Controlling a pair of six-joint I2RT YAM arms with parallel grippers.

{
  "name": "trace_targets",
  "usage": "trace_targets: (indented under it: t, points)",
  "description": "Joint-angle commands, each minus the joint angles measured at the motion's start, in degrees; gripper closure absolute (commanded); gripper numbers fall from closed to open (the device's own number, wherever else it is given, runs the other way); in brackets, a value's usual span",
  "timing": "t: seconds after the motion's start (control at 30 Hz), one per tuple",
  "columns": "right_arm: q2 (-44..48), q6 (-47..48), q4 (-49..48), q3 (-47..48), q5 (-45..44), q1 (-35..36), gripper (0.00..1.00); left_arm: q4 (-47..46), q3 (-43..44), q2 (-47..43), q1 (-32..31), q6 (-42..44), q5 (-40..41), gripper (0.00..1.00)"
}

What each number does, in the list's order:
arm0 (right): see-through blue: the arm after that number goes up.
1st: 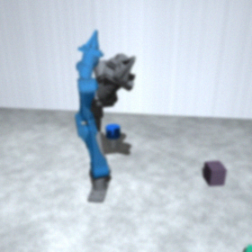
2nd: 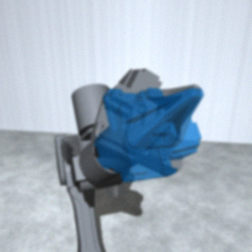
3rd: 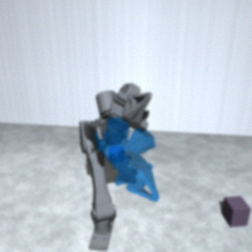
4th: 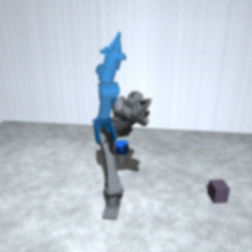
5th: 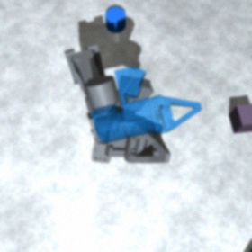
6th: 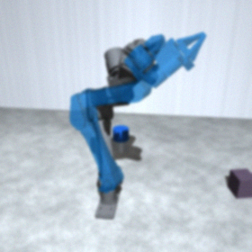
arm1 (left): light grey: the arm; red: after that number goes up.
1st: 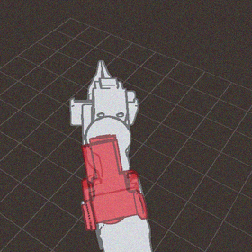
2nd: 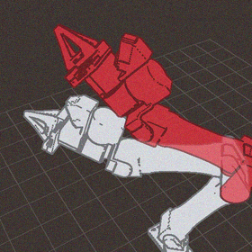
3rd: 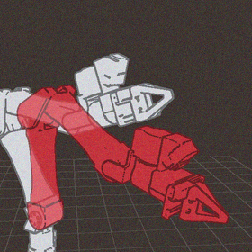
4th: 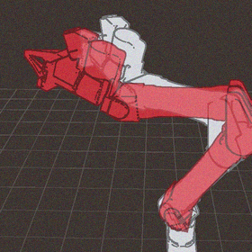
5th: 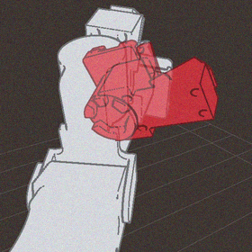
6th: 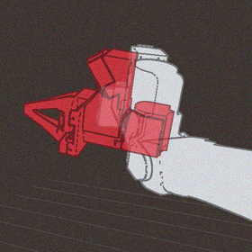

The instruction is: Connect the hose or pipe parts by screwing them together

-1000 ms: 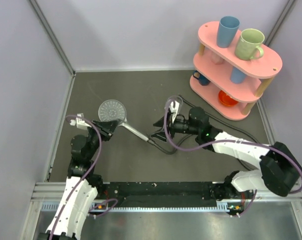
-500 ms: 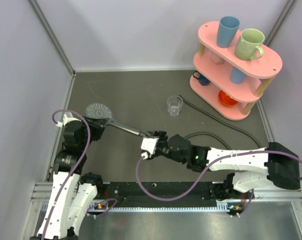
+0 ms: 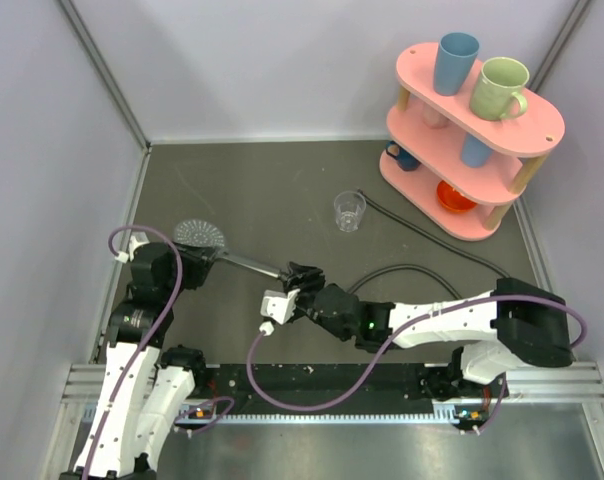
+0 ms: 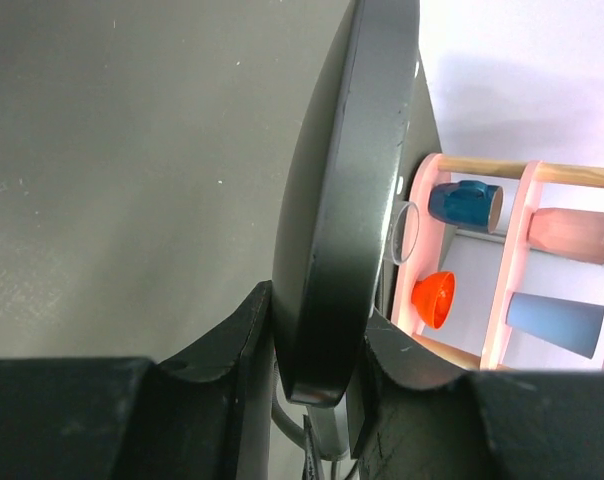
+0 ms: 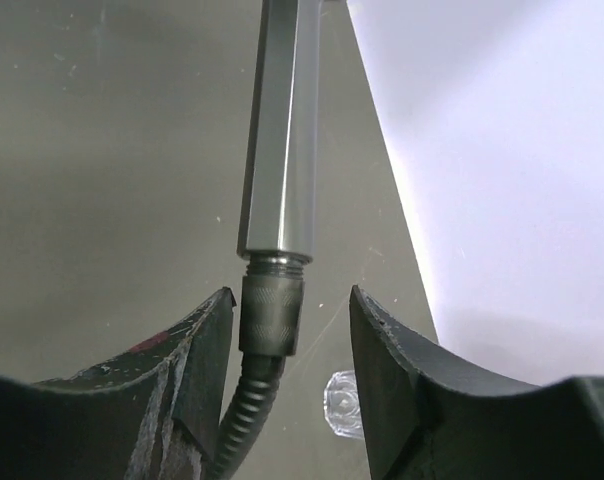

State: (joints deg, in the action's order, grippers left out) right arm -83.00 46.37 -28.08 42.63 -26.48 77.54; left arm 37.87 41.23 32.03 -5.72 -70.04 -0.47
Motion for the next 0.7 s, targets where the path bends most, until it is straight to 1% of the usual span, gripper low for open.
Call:
trace_targets:
  t: [0.0, 0.07, 0.1, 0.13, 0.2, 0.27, 0.3, 0.33, 0.37, 0.43, 0.47, 0.5, 0.53, 0.57, 0.6, 0.63, 0.67]
  points:
    - [-1.02, 1.62, -4.44, 3.33, -1.56, 1.30, 0.56, -3.68, 1.39, -0.48, -0.17, -2.20, -0.85, 1.00]
    - [-1.46, 1.71, -4.97, 3.33, -1.56, 1.39, 0.67, -3.85, 1.31, -0.65, -0.17, -2.12, -1.02, 1.00]
    - [-1.46, 1.62, -5.23, 3.42, -1.30, 1.30, 0.81, -3.85, 1.31, -0.65, -0.17, -2.29, -1.11, 1.00]
    - [-1.46, 1.44, -5.41, 3.51, -1.21, 1.39, 0.89, -4.11, 1.31, -0.65, -0.26, -2.29, -1.63, 1.00]
    - [-1.29, -0.21, -5.67, 3.60, -0.77, 1.30, 1.00, -4.73, 1.22, -1.09, -0.26, -1.86, -2.51, 1.00]
    - [-0.50, -2.06, -4.19, 4.21, 0.54, 0.86, 1.00, -7.44, 0.43, -1.71, -0.26, 0.06, -5.23, 1.00]
    - [-0.15, -5.64, -2.96, 4.65, 2.64, 0.43, 1.00, -8.50, 0.17, -2.06, -0.17, 0.95, -6.55, 1.00]
    - [0.47, -7.50, -0.51, 5.26, 4.40, -0.80, 1.00, -9.64, -0.62, -2.41, -0.17, 1.83, -7.78, 1.00]
    - [1.86, -9.26, 0.03, 5.44, 7.73, -1.42, 1.00, -12.53, -1.24, -3.02, -0.17, 3.40, -10.66, 1.00]
    - [3.19, -14.01, 2.04, 5.62, 11.26, -3.61, 1.00, -15.62, -3.77, -4.25, -0.17, 4.47, -12.88, 1.00]
    - [4.15, -15.77, 3.19, 5.97, 15.71, -4.84, 1.00, -19.11, -5.01, -4.69, -0.17, 4.82, -14.63, 1.00]
    - [4.51, -19.52, 4.68, 6.41, 18.02, -5.98, 1.00, -22.02, -6.41, -5.22, -0.17, 4.83, -16.13, 1.00]
    - [4.78, -21.30, 5.57, 7.02, 20.48, -7.13, 1.00, -24.92, -9.56, -6.36, -0.26, 4.74, -17.45, 1.00]
    - [5.04, -23.06, 6.18, 6.94, 25.11, -9.57, 1.00, -27.64, -11.25, -6.89, -0.17, 4.13, -18.59, 1.00]
    - [5.56, -26.12, 6.28, 6.94, 27.77, -10.64, 1.00, -33.41, -12.83, -7.42, -0.17, 3.77, -20.69, 1.00]
    - [5.74, -27.81, 6.45, 6.68, 30.06, -12.04, 1.00, -36.08, -15.63, -8.38, -0.17, 3.77, -21.49, 1.00]
    - [5.92, -29.83, 6.45, 6.67, 35.65, -14.76, 1.00, -39.50, -16.87, -8.82, -0.17, 4.12, -22.29, 1.00]
